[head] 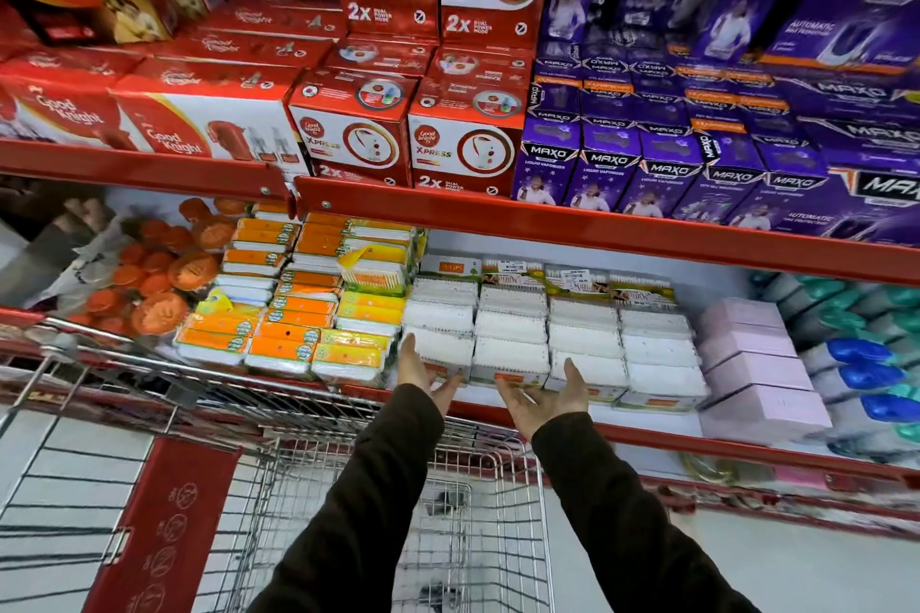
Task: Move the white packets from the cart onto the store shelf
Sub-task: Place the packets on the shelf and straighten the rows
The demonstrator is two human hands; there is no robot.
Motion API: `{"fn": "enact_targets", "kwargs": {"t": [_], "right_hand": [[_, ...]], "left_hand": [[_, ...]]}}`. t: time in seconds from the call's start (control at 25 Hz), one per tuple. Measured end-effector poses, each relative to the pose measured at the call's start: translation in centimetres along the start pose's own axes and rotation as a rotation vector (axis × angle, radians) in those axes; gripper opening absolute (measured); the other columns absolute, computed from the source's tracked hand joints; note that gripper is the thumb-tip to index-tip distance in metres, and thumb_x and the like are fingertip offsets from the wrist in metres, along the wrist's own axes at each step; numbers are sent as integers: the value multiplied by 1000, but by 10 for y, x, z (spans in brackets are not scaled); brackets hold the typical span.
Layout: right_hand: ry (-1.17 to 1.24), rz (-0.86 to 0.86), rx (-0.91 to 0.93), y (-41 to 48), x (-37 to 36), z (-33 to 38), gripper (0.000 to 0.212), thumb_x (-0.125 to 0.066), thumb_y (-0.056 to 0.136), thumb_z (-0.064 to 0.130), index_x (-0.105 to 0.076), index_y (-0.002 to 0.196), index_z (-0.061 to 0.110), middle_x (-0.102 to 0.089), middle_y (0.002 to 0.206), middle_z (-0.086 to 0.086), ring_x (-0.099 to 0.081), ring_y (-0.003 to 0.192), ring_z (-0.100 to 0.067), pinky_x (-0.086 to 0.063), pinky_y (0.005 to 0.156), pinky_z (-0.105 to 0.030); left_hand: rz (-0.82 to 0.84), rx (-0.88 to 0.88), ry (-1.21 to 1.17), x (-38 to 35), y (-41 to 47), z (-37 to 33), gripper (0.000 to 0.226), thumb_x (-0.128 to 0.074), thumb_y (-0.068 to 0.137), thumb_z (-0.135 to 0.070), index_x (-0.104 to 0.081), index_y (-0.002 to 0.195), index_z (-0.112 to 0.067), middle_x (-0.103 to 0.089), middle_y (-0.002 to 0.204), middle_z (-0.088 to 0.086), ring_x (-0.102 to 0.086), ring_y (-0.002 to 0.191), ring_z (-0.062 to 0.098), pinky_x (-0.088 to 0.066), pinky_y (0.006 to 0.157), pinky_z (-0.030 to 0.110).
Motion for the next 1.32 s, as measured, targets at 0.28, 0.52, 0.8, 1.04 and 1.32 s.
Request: {"fn": "enact_targets", "kwargs": {"t": [0.28, 0.52, 0.8, 1.04, 1.32], "right_hand": [[-4, 49, 31, -10, 4, -13, 80, -55, 95, 43, -21, 152, -2, -27, 157, -29, -34, 143, -41, -31, 119, -47], [-11, 54, 43, -8, 2, -9, 83, -58, 94, 45, -21, 152, -2, -27, 155, -32, -37, 141, -43, -34, 117, -47], [-111, 46, 83, -16, -5, -7, 84, -59, 93, 45, -22, 151, -2, -30, 153, -31, -42, 137, -43, -40, 113, -47], [-1126, 26, 364, -57, -29, 1, 36, -51, 100, 33, -59, 124, 6, -64, 125, -16, -65, 88, -26, -56, 74, -36], [-2475, -72, 1271, -7, -63, 33, 60, -27, 103, 40, -8, 158, 26, -11, 167, 2, -3, 155, -26, -3, 124, -48]], "left_hand": [[31, -2, 108, 8, 0, 8, 54, -58, 99, -23, -38, 147, -8, -32, 156, 19, -56, 102, 29, -60, 78, 31], [0, -80, 491, 3, 21, -5, 52, -55, 100, -19, -40, 144, 4, -53, 122, 14, -56, 105, 24, -60, 77, 32], [8, -87, 487, 2, 23, -4, 54, -57, 98, -21, -41, 142, 5, -51, 143, 22, -57, 98, 23, -58, 89, 35], [-205, -632, 1121, 1, -22, -23, 49, -64, 91, -31, -47, 130, -6, -46, 138, 12, -47, 128, 33, -40, 103, 40], [47, -1041, 2189, -52, 15, -21, 70, -22, 100, -55, 2, 159, -25, 14, 167, -1, 16, 154, 23, 9, 124, 48]]}}
Point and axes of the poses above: each hand's wrist, its own y-axis towards the middle knuckle, its own x-axis out of the back of the hand, z = x × y, the point moved 6 cm from there along y, towards the middle knuckle
